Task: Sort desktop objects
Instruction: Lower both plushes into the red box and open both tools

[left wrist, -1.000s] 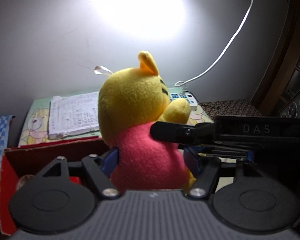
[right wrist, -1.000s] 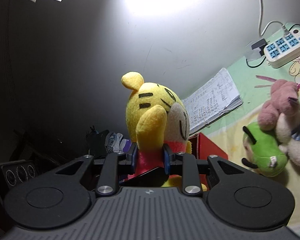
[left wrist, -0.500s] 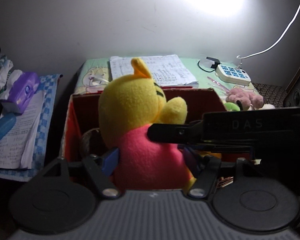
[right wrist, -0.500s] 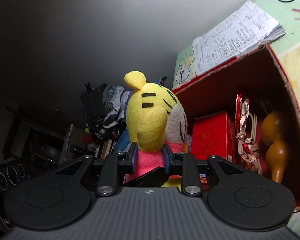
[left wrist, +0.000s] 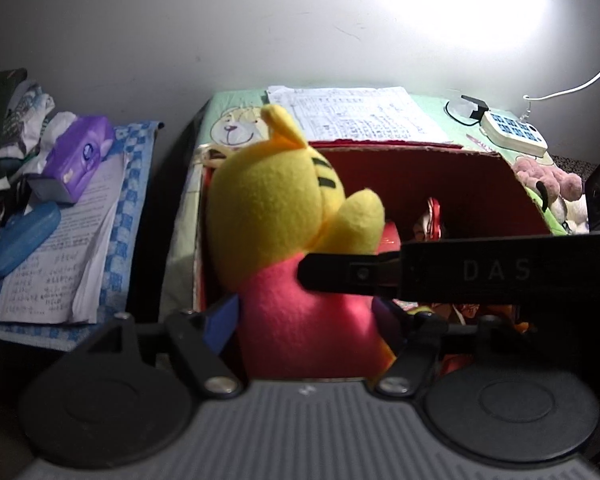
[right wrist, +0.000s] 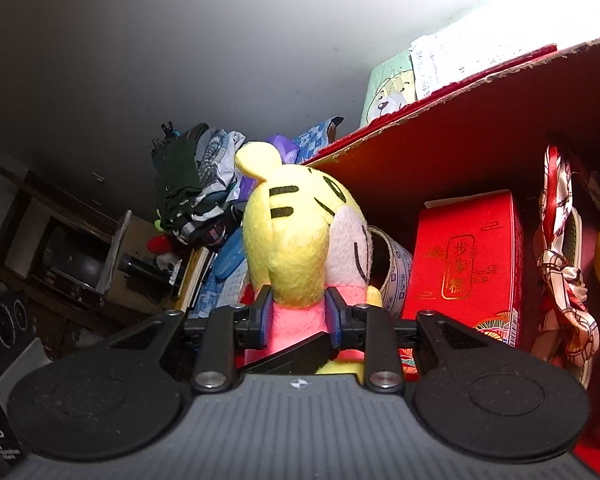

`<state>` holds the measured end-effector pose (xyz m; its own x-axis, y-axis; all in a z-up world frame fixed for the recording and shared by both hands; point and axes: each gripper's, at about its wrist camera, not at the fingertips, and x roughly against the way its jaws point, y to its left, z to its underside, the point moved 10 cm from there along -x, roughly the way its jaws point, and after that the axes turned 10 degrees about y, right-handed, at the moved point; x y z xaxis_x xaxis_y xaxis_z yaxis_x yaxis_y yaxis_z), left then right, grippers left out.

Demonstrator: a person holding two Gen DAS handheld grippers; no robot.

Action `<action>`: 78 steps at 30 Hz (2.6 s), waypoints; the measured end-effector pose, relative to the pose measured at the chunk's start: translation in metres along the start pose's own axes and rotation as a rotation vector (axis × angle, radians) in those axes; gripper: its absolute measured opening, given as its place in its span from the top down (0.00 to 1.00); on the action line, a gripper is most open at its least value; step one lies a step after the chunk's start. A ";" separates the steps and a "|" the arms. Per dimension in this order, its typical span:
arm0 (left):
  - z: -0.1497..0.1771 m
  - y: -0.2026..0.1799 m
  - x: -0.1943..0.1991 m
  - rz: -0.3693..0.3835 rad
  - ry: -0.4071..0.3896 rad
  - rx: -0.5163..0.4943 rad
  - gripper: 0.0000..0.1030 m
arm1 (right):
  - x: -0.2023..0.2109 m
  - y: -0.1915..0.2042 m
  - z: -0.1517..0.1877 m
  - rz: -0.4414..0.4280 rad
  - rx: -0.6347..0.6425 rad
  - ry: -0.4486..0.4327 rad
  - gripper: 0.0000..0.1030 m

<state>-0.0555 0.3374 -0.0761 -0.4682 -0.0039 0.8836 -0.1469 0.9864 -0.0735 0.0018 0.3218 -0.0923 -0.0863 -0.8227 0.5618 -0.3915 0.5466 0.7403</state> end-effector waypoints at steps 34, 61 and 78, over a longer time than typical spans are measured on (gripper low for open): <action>0.011 0.004 0.030 -0.093 -0.025 0.090 0.10 | 0.041 -0.014 0.007 -0.018 -0.089 -0.083 0.64; 0.026 -0.005 0.052 -0.182 -0.021 0.112 0.06 | 0.071 -0.026 0.032 0.017 -0.123 -0.131 0.66; 0.034 -0.003 0.042 -0.225 0.014 0.192 0.07 | 0.080 -0.028 0.036 -0.014 -0.079 -0.102 0.72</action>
<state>-0.1044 0.3285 -0.0542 -0.3937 -0.2152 0.8937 -0.4087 0.9118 0.0395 -0.0267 0.2346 -0.0813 -0.1758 -0.8396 0.5140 -0.3201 0.5425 0.7766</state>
